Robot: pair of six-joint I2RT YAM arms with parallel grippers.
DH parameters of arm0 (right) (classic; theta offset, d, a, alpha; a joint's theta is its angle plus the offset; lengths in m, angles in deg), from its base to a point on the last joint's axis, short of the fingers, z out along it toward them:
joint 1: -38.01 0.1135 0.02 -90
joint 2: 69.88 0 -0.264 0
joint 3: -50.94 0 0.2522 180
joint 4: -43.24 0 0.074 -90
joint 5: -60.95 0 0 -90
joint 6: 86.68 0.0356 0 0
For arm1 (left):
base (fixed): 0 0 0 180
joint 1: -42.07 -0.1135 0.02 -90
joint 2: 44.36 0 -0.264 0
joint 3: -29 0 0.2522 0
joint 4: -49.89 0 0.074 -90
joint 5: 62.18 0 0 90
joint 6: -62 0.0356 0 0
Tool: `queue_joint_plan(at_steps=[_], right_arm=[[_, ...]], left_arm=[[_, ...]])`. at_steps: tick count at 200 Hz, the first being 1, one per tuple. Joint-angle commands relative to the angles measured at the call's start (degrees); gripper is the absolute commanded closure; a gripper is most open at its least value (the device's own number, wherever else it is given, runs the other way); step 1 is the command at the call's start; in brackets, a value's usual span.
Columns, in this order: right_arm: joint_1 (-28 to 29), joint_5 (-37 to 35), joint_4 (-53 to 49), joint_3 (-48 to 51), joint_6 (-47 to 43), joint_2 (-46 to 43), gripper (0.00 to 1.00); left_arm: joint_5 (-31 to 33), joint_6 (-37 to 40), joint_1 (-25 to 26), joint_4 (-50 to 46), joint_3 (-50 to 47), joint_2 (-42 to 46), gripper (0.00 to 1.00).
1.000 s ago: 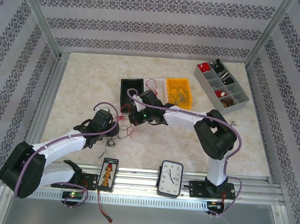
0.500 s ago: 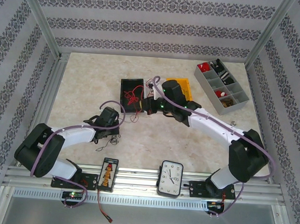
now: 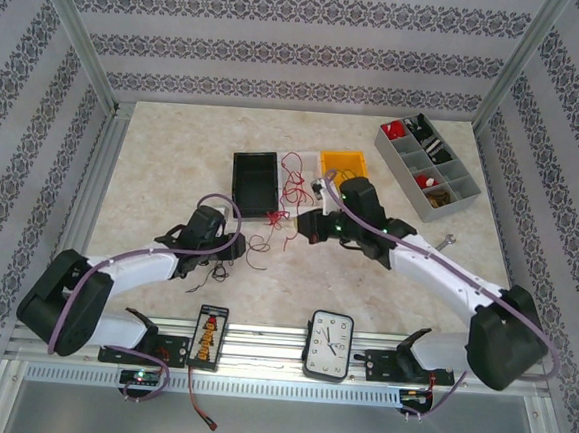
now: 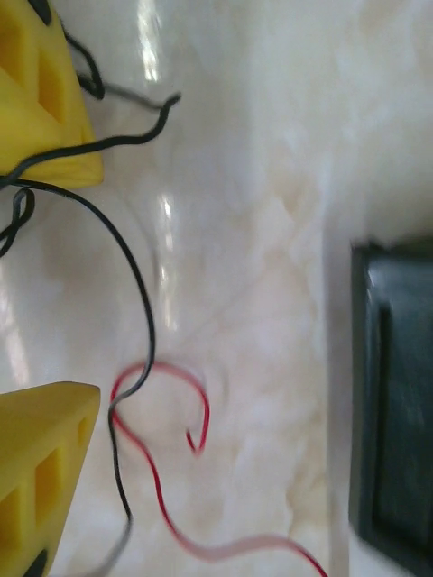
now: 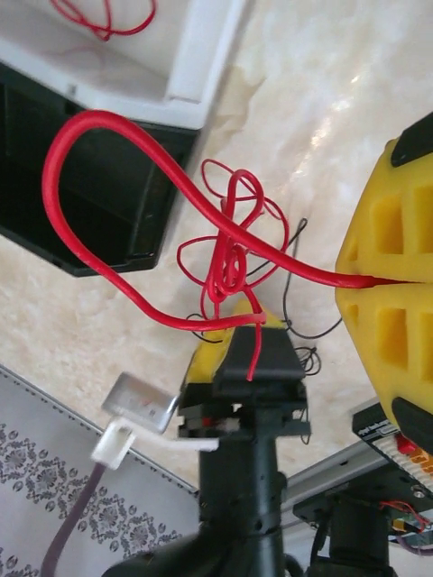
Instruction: Untangle the cables
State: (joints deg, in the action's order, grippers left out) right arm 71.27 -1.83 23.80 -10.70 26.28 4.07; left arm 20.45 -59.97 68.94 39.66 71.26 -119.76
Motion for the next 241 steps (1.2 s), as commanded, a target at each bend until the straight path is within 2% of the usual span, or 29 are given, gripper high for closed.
queue_joint_plan(at_steps=[1, 25, 57, 92, 126, 140, 164, 190, 204, 241], right_arm=[[-2.44, 1.69, -0.35, 3.54, 2.05, -4.34, 1.0], [-5.52, 2.9, -0.13, 5.92, 3.79, -5.96, 1.0], [-8.23, 5.55, 0.02, 6.48, 5.22, -5.89, 1.0], [-9.28, 7.73, 0.65, 6.22, 6.86, -4.92, 1.0], [-9.85, 9.29, 0.8, 6.48, 8.02, -5.04, 1.0], [-10.13, 9.68, 0.63, 6.72, 8.28, -5.46, 1.0], [-10.57, 10.24, 0.43, 7.33, 8.53, -5.99, 1.0], [-11.64, 9.18, 0.22, 8.48, 9.16, -6.86, 1.0], [-12.89, 7.83, -0.47, 8.91, 9.58, -7.28, 1.0], [-18.7, -2.3, -2.3, 11.44, 12.36, -10.55, 1.0]], left_arm=[[-7.23, 4.79, -0.06, 4.69, 1.12, 1.87, 0.38], [-12.06, 8.13, 1.2, 6.06, 3.35, 0.83, 0.28], [-13.95, 13.47, 5.56, 7.13, 7.81, -2.48, 0.23], [-12.04, 16.97, 10.22, 9.32, 13.24, -10.27, 0.19], [-9.5, 16.36, 12.53, 15.45, 16.5, -17.86, 0.21], [-6.71, 14.86, 12.94, 18.76, 16.78, -19.85, 0.29], [-3.08, 11.69, 12.85, 24.89, 15.81, -21.81, 0.58], [-1.96, 10.12, 12.85, 25.41, 16.03, -22.65, 0.88], [-1.62, 9.27, 12.64, 25.53, 15.0, -22.13, 1.0], [-4.21, 7.11, 10.61, 25.08, 9.21, -17.98, 1.0]])
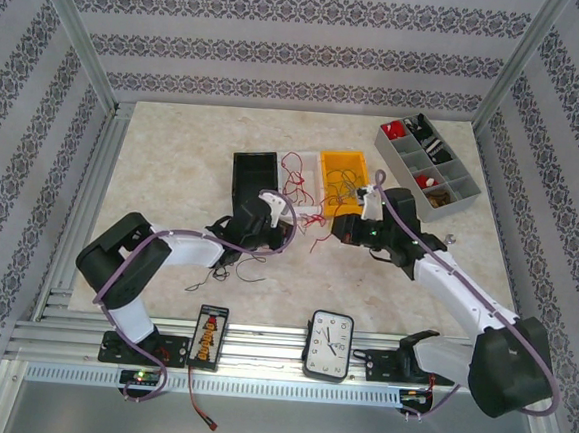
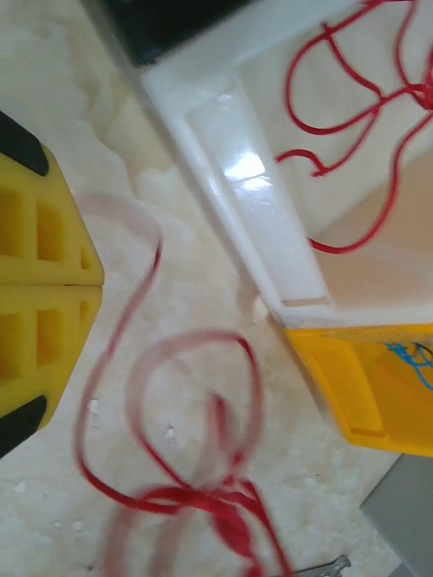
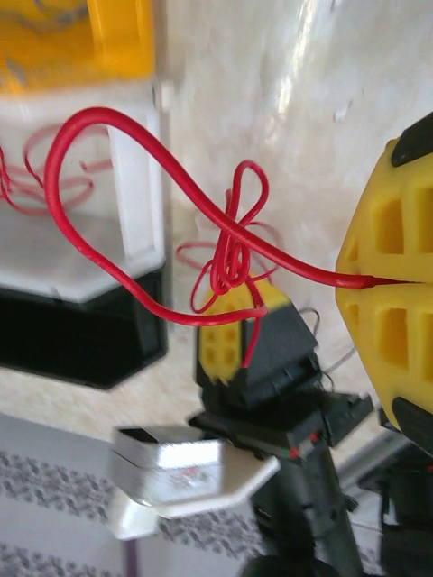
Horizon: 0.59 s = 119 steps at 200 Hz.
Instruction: Untangle the cables
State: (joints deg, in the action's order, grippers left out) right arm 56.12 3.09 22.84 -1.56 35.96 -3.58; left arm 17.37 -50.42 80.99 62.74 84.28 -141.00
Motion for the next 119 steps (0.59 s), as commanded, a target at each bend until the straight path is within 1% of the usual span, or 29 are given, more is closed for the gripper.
queue_joint_plan(at_steps=[1, 18, 41, 58, 75, 79, 89, 104, 112, 119], right_arm=[[-3.71, -7.38, -1.35, 2.37, 2.77, -3.0, 1.0], [-7.18, -10.96, -1.85, 4.02, 4.53, -4.75, 1.0], [-11.33, -12.8, -2.17, 5.73, 6.29, -6.78, 1.0], [-13.25, -11.25, -1.52, 6.57, 7.0, -7.2, 1.0], [-13.41, -9.77, -1.8, 6.48, 6.56, -6.52, 1.0], [-13.37, -9.34, -1.68, 6.61, 6.56, -6.26, 1.0], [-13.27, -8.41, -1.36, 6.83, 6.71, -5.67, 1.0], [-13.19, -7.5, -1.17, 6.92, 6.75, -4.79, 1.0], [-13.07, -7.22, -1.14, 7.01, 6.73, -4.65, 1.0], [-12.89, -7.1, -1.12, 7.06, 6.73, -4.69, 1.0]], left_arm=[[-1.14, -2.49, -1.5, 1.89, -3.99, 3.41, 1.0], [-0.31, -2.86, -2.48, 0.05, -6.98, 6.29, 1.0], [2.29, -3.07, -3.95, -2.32, -10.18, 10.04, 1.0], [-0.49, -0.52, -4.07, -4.59, -9.4, 10.41, 1.0], [-2.93, 2.2, -2.94, -8.67, -6.02, 8.76, 1.0], [-3.29, 3.13, -2.32, -9.27, -5.37, 8.32, 0.97], [-3.77, 4.92, -0.92, -10.04, -3.52, 7.19, 0.82], [-5.42, 6.68, 0.72, -10.57, -0.26, 4.86, 0.62], [-6.48, 7.17, 1.43, -10.61, 1.69, 3.35, 0.54], [-7.08, 7.53, 1.96, -10.55, 3.39, 1.84, 0.51]])
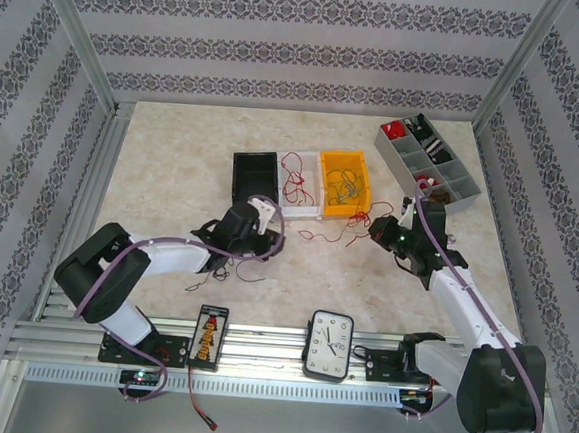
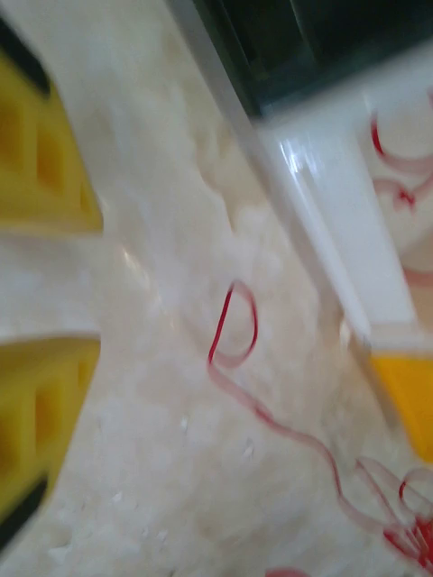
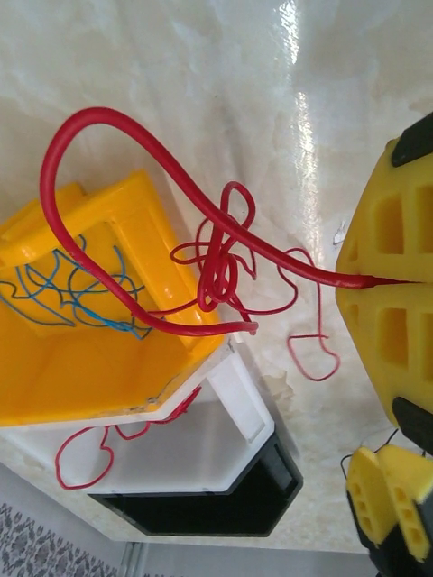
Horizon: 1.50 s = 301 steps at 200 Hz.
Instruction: Untangle the cables
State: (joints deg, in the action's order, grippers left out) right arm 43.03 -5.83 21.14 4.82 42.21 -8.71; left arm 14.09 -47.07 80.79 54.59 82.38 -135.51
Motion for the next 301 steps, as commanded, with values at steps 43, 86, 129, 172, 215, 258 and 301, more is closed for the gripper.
queue_joint_plan(at_steps=[43, 86, 129, 172, 215, 258, 301], right_arm=[[0.43, 2.69, -0.09, 0.59, -0.48, 0.49, 1.0], [0.43, 3.76, -0.49, 0.36, -1.19, 0.46, 1.0], [0.52, 4.63, -0.16, 0.48, -1.61, 0.64, 1.0], [1.12, 4.34, 0.15, 0.93, -1.12, -0.04, 1.0], [0.88, 0.63, -0.98, 1.45, 0.52, -1.87, 1.0], [-2.15, -5.28, -2.11, 3.47, 3.86, -2.35, 1.0], [-5.6, -8.21, -3.74, 4.38, 5.1, -1.83, 1.0]], left_arm=[[-0.71, 7.44, 5.07, -2.66, 15.91, -14.19, 0.39], [3.33, 7.83, 6.16, -1.92, 22.72, -21.55, 0.38], [6.38, 4.68, 6.34, -0.27, 26.04, -26.26, 0.39], [4.5, 2.4, 6.37, 0.74, 27.4, -29.12, 0.75], [9.51, -0.6, 6.37, 1.47, 21.9, -23.78, 1.0], [28.01, -8.97, 4.28, 3.47, 4.09, -4.44, 1.0], [47.13, -20.75, -0.16, -7.4, -7.21, 15.97, 1.0]])
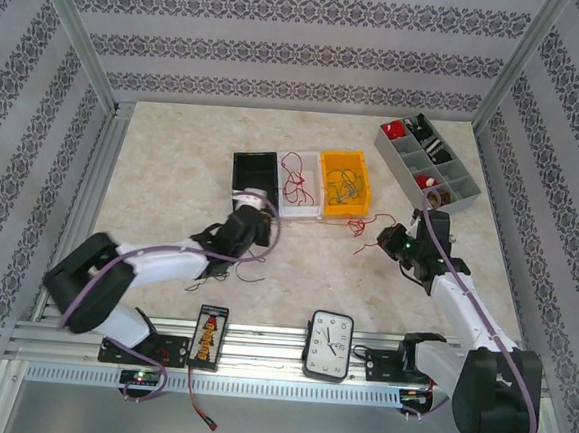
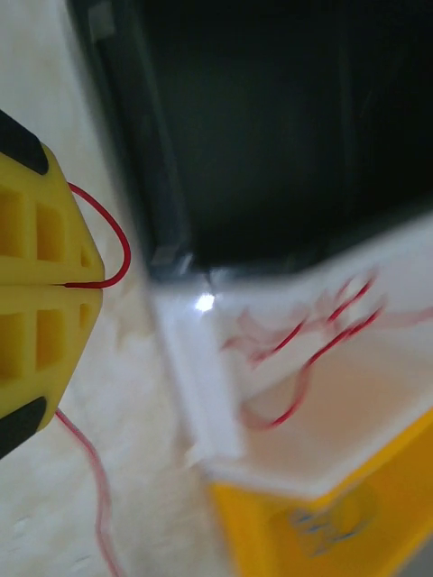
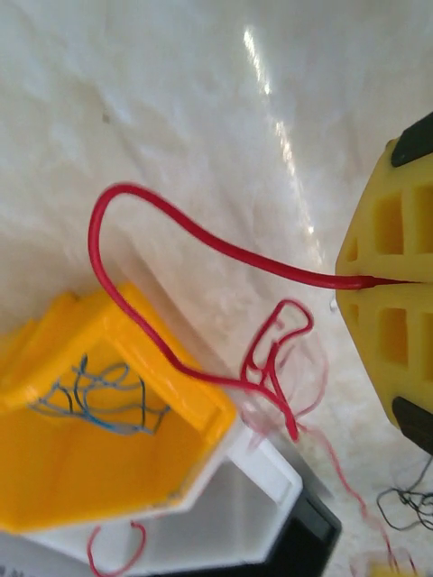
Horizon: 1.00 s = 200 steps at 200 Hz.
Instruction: Untangle the cables
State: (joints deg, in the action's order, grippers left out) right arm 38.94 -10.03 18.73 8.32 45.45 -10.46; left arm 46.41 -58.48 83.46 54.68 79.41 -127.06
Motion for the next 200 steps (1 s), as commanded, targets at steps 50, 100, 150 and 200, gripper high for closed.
queue_joint_plan(at_steps=[50, 100, 150, 200], right_arm=[[-4.07, -6.02, -2.0, 1.82, 3.47, -1.25, 1.0], [-5.41, -7.29, -3.75, 2.33, 2.84, -4.53, 1.0], [-0.63, -0.37, 0.04, -2.61, -2.47, -6.02, 1.0], [15.51, -1.24, 2.35, -18.78, -8.82, 4.88, 1.0]], left_arm=[[20.23, -15.14, -9.09, -15.11, -8.77, 20.57, 1.0], [24.15, -18.77, -13.5, -25.85, -7.79, 25.19, 1.0], [20.94, -14.83, -14.06, -23.46, -7.72, 25.27, 1.0], [18.18, -18.19, -14.12, -20.06, -8.19, 22.89, 1.0]])
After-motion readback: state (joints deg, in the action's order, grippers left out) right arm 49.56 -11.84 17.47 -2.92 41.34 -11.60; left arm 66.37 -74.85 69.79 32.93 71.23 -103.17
